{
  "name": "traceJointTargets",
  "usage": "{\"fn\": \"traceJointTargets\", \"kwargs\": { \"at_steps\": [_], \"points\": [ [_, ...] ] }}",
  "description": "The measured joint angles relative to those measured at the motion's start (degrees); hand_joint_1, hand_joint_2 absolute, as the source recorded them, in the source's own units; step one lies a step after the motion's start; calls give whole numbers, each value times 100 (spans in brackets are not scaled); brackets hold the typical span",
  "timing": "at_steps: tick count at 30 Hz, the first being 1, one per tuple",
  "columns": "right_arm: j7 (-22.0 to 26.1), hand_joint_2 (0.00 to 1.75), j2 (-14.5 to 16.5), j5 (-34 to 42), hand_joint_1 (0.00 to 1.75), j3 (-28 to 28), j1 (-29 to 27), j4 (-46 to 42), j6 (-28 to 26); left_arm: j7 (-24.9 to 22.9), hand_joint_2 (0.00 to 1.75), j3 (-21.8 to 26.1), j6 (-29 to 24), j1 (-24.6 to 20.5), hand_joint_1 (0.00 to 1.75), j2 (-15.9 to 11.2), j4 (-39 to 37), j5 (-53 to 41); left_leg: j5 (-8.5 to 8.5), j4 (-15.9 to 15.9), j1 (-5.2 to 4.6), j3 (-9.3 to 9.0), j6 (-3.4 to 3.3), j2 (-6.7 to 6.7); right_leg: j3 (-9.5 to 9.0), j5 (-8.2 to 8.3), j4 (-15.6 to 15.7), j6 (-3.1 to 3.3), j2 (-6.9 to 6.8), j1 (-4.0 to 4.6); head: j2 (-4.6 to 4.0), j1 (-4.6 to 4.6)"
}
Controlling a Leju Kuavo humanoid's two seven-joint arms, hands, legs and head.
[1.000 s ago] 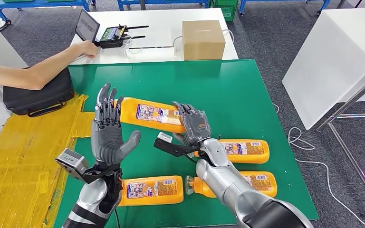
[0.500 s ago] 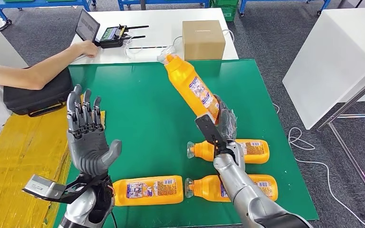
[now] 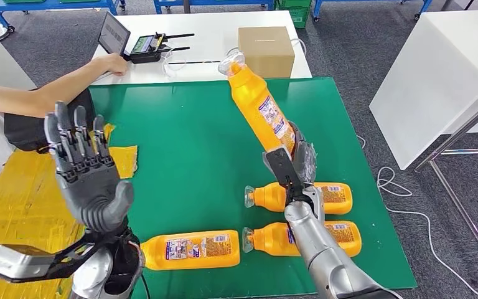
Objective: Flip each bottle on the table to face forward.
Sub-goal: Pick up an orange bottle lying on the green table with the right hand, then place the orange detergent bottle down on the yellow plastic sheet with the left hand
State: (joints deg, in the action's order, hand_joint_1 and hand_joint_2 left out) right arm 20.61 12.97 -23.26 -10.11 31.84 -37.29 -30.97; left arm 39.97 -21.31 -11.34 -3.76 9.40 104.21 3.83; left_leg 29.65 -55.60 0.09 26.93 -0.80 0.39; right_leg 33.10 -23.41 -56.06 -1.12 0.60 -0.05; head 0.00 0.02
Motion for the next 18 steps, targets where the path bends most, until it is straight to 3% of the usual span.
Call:
{"fn": "traceJointTargets", "kwargs": {
  "at_steps": [2, 3, 5, 7, 18],
  "points": [
    [-25, 175, -4, 48, 175, 1, -43, -114, -27, -122, 175, 43, -43, 4, 0, 69, 176, 0, 0, 0, -1, -1, 0, 0, 0, 0, 1, 0, 0, 0, 0, -1],
    [13, 175, -7, 105, 175, 1, -123, -246, -26, -417, 175, 56, 23, -35, 0, 59, 114, 27, 0, 0, -1, -2, 0, -1, 0, 0, 2, 0, -1, -1, 0, 0],
    [171, 175, 10, 174, 175, -103, -408, -683, 115, -1264, 175, 22, 621, -257, 0, -125, -633, 296, 0, 0, -1, -3, 0, 2, 0, 1, 1, 0, 1, 0, 0, 1],
    [250, 175, 43, 136, 175, -277, -627, -1047, 280, -1751, 175, -9, 1211, -473, 0, -283, -1339, 610, 0, 0, -1, -3, 0, 6, 1, 1, -1, 0, 4, 1, 0, -1],
    [236, 175, 102, 22, 175, -646, -725, -1256, 326, -1902, 175, -9, 1334, -617, 0, -379, -1724, 811, 0, 0, -1, 1, 0, 6, 1, 1, 0, -1, 3, -1, 0, 0]
  ]
}}
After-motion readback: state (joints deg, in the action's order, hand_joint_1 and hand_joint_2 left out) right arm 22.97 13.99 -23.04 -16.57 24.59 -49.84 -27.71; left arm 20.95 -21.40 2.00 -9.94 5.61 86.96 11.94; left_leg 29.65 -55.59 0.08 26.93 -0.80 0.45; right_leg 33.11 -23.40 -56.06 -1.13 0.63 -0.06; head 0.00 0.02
